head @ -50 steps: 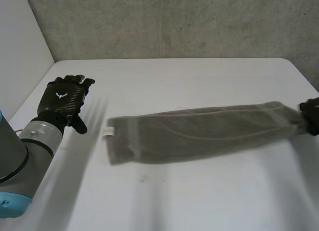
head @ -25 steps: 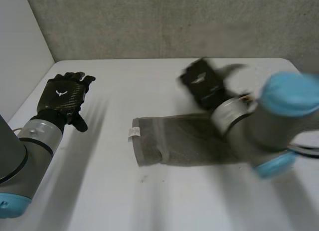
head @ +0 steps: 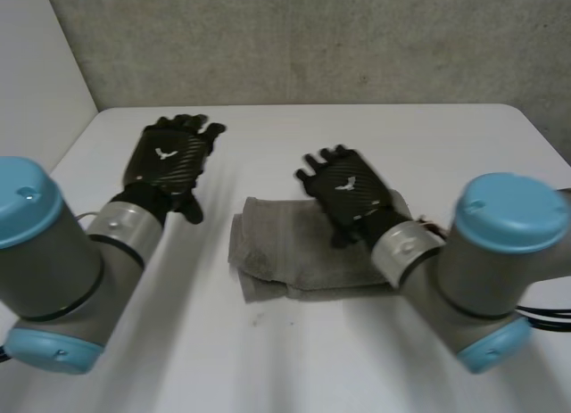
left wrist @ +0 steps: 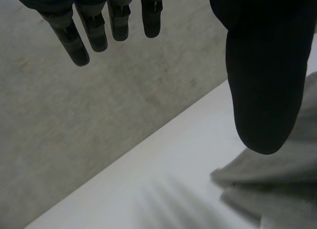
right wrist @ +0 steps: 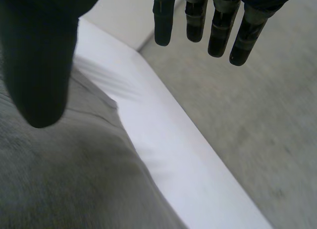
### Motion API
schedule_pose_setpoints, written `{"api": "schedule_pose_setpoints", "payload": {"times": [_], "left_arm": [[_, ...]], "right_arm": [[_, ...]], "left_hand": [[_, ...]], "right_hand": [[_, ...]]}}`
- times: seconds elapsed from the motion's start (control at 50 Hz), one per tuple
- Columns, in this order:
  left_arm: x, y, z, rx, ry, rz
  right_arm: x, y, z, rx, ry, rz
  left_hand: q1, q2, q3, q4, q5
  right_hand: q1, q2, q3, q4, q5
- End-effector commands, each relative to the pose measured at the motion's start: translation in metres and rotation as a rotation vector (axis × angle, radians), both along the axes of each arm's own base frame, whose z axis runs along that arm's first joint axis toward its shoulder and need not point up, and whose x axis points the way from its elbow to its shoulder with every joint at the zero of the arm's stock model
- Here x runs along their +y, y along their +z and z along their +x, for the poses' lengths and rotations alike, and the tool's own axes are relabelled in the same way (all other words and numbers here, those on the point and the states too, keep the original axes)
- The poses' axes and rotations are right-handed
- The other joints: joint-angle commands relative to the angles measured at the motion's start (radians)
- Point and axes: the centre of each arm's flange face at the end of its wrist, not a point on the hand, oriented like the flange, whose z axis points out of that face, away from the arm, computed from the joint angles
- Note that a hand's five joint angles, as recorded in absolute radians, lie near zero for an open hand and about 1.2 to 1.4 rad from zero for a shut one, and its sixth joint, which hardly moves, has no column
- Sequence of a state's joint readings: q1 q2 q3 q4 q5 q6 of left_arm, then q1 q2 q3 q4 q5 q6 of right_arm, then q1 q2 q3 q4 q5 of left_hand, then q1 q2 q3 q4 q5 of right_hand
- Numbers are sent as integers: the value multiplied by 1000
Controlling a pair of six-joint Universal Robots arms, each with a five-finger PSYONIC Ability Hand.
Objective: Fold the towel.
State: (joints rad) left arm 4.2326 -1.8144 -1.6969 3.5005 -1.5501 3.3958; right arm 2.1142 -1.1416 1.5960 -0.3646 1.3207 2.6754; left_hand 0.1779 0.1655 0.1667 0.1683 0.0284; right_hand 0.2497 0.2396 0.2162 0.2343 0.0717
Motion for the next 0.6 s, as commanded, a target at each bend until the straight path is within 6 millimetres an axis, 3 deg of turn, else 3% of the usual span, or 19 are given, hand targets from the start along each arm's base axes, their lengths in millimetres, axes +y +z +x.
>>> {"api": "schedule_pose_setpoints", "payload": {"times": [0.02,0.06,0.1,0.16,0.18,0.22,0.26,0.28,0.32,0.34,0.36,0.38,0.4,0.48,0.6], "left_arm": [[17,-9,-47,28,-108,23],[20,-14,-56,26,-117,31],[25,-33,-71,0,-123,57],[25,-44,-74,-20,-116,74],[24,-56,-75,-42,-102,93],[23,-68,-75,-67,-84,112],[23,-86,-72,-119,-62,134],[23,-86,-72,-119,-61,134],[24,-93,-71,-146,-56,139],[27,-99,-69,-172,-56,146],[30,-103,-66,-190,-58,155],[30,-103,-66,-191,-58,155],[34,-106,-64,-204,-60,164],[42,-106,-62,-212,-71,171],[53,-83,-57,-185,-56,138]], "right_arm": [[-27,-11,-66,-73,-210,226],[-28,-19,-78,-54,-238,272],[-28,-31,-95,-28,-256,322],[-29,-37,-103,-15,-262,337],[-31,-40,-111,-1,-267,341],[-32,-44,-116,16,-268,342],[-34,-50,-121,46,-264,339],[-34,-50,-121,47,-264,339],[-37,-59,-121,61,-261,349],[-37,-59,-121,61,-261,349],[-40,-62,-121,66,-261,351],[-40,-62,-121,66,-261,351],[-42,-63,-120,65,-260,348],[-51,-53,-116,44,-265,304],[-60,-31,-103,25,-246,215]], "left_hand": [[15,27,26,25,-10],[15,27,26,25,-10],[18,30,29,28,-7],[18,30,29,28,-7],[18,30,29,28,-7],[18,30,29,28,-7],[18,30,29,28,-7],[18,30,29,28,-7],[18,30,29,28,-7],[18,30,29,28,-7],[18,30,29,28,-7],[18,30,29,28,-7],[18,30,29,28,-7],[18,30,29,28,-7],[9,22,20,19,-16]], "right_hand": [[-75,-65,-42,-60,-72],[-75,-65,-42,-60,-72],[-75,-65,-42,-60,-72],[-75,-65,-42,-60,-72],[-57,-47,-24,-42,-54],[79,89,112,94,82],[438,448,472,454,442],[440,450,474,455,443],[797,807,830,812,800],[798,808,832,814,802],[961,971,995,976,964],[963,973,996,978,966],[1145,1155,1178,1160,1148],[1147,1157,1180,1162,1150],[1147,1157,1180,1162,1150]]}}
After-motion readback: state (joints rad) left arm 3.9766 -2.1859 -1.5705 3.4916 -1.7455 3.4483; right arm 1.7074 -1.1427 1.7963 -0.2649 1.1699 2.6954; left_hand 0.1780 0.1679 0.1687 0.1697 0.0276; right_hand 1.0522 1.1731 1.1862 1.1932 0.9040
